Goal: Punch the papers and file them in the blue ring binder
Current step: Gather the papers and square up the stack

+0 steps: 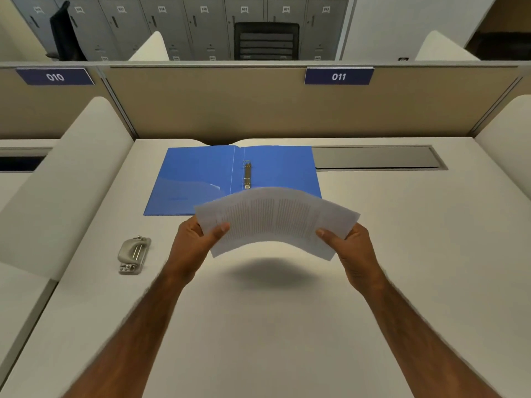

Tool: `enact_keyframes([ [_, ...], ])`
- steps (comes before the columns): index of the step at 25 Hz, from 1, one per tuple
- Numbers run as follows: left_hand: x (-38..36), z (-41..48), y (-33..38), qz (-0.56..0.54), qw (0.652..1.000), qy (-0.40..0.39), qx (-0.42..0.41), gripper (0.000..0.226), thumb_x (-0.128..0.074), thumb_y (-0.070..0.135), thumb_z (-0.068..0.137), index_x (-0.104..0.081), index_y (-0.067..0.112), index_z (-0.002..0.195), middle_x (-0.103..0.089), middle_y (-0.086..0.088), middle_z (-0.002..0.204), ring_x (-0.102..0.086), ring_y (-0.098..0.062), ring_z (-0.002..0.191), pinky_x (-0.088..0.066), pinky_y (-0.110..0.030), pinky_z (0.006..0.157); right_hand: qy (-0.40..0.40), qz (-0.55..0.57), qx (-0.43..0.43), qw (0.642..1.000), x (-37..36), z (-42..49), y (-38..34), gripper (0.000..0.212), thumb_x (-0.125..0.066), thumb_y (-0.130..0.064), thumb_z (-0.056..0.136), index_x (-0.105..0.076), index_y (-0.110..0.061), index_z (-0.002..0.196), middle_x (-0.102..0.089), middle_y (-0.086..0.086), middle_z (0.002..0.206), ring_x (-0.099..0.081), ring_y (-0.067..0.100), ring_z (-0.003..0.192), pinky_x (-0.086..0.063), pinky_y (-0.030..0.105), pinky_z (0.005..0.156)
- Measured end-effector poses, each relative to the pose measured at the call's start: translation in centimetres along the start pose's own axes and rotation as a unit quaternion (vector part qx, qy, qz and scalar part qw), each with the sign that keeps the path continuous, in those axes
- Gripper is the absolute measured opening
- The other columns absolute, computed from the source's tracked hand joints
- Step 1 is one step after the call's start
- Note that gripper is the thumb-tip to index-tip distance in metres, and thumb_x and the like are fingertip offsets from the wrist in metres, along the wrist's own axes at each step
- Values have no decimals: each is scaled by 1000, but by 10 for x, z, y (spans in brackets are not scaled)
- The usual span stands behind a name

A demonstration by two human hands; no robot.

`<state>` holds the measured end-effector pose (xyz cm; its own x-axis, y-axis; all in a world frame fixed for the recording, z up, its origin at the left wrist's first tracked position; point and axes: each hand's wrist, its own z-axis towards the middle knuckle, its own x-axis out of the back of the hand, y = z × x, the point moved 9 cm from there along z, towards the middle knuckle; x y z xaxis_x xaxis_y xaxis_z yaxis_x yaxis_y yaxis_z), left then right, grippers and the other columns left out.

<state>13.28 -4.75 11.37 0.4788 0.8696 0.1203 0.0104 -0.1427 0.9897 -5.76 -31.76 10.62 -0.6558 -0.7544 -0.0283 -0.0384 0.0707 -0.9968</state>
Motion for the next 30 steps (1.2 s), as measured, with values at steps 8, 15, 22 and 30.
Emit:
enact_keyframes([
  [8, -13, -12, -28, 40, 997, 27, 64, 29, -68, 17, 90, -62, 14, 118, -67, -2, 98, -63, -14, 89, -54, -29, 83, 44, -13, -54, 998, 6, -7, 33, 21, -75, -11, 85, -70, -25, 99, -74, 1, 96, -66, 25, 93, -51, 27, 75],
  [15, -8, -5, -19, 51, 998, -6, 38, 33, -73, 22, 86, -64, 17, 117, -70, -2, 101, -66, -18, 92, -56, -17, 68, -8, -21, -4, 1000, 2, -8, 14, 32, -77, -16, 82, -68, -26, 111, -72, 2, 108, -66, 19, 99, -57, 31, 82],
  [22, -11, -7, -31, 29, 998, 26, 53, 27, -67, 18, 90, -63, 18, 117, -68, -2, 101, -63, -13, 91, -51, -19, 75, 44, -62, -13, 997, 8, -10, 16, 27, -68, -5, 89, -69, -32, 88, -72, -13, 84, -65, 11, 82, -52, 24, 74],
  [30, -15, -6, -41, 32, 998, 18, 55, 27, -67, 19, 91, -64, 16, 118, -70, -6, 103, -64, -21, 96, -52, -20, 72, 51, -90, -6, 995, 5, -13, 15, 27, -65, -5, 90, -68, -32, 87, -71, -10, 82, -64, 12, 79, -51, 23, 70],
])
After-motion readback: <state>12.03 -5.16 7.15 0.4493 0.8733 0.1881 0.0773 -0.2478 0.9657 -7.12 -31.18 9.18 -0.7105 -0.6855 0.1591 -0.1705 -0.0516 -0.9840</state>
